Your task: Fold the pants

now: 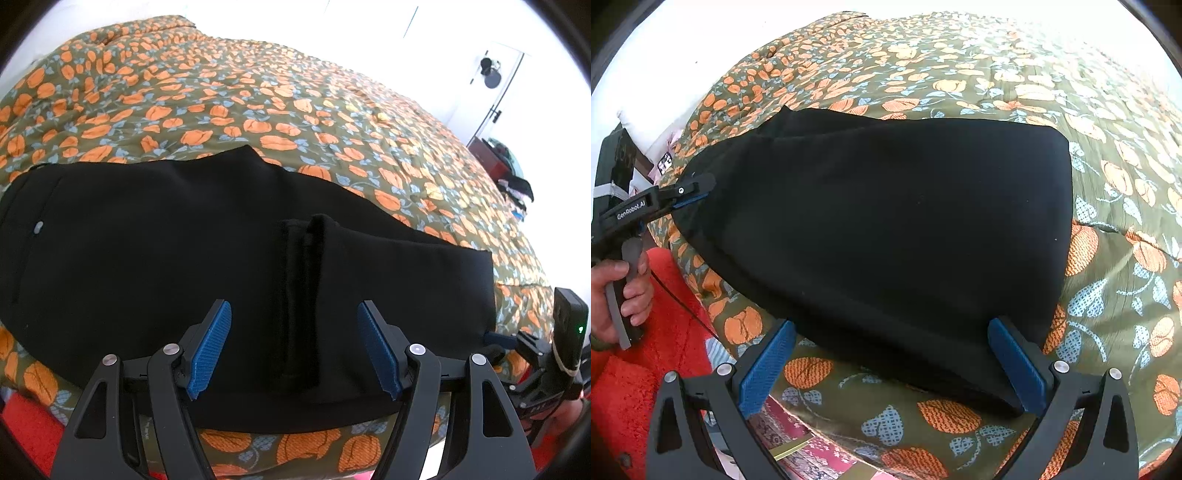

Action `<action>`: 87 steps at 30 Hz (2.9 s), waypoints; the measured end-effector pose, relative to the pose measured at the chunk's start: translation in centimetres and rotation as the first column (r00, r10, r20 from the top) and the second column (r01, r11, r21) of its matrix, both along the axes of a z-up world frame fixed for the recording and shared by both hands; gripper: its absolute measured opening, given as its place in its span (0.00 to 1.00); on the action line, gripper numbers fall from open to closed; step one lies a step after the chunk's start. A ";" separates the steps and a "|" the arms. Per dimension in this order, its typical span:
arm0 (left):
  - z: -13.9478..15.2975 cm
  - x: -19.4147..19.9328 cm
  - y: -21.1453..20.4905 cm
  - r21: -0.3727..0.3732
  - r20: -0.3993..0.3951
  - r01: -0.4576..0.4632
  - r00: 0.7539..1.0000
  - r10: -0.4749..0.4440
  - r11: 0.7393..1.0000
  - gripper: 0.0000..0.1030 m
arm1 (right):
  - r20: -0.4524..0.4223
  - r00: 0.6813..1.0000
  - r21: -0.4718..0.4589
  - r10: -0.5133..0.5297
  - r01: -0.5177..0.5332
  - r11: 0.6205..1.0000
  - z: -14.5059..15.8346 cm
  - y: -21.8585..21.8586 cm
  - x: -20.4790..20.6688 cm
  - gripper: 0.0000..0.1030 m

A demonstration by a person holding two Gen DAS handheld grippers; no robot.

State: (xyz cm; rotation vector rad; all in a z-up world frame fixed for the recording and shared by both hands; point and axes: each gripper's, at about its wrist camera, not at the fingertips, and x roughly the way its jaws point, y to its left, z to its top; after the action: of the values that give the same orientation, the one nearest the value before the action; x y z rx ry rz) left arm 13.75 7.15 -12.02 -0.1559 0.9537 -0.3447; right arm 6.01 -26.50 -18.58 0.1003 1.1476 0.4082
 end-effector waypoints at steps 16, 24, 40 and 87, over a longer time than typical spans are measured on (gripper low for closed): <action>0.0 -0.1 0.7 -0.002 0.003 -0.018 1.000 0.018 1.000 0.71 | 0.006 1.000 -0.027 0.008 -0.008 1.000 0.0 0.3 -0.1 1.00; 0.8 -0.4 4.8 -0.039 0.029 -0.130 0.991 0.131 0.991 0.71 | 0.005 1.000 -0.029 0.006 -0.006 1.000 0.0 0.4 -0.1 1.00; -5.1 1.3 29.5 -0.356 -0.259 -0.737 0.668 0.698 0.574 0.69 | 0.008 1.000 -0.045 0.006 -0.005 0.999 0.0 0.7 0.1 1.00; 7.5 -1.6 -5.9 0.066 0.118 0.103 0.987 -0.110 0.993 0.54 | -0.009 0.959 0.650 -0.283 0.221 0.727 5.5 -13.2 -0.7 1.00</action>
State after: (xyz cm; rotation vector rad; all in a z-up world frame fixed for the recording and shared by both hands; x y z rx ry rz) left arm 12.14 1.24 -4.49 -0.0291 0.8523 -0.4189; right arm 5.35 -39.68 -13.05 0.8370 0.8394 0.5458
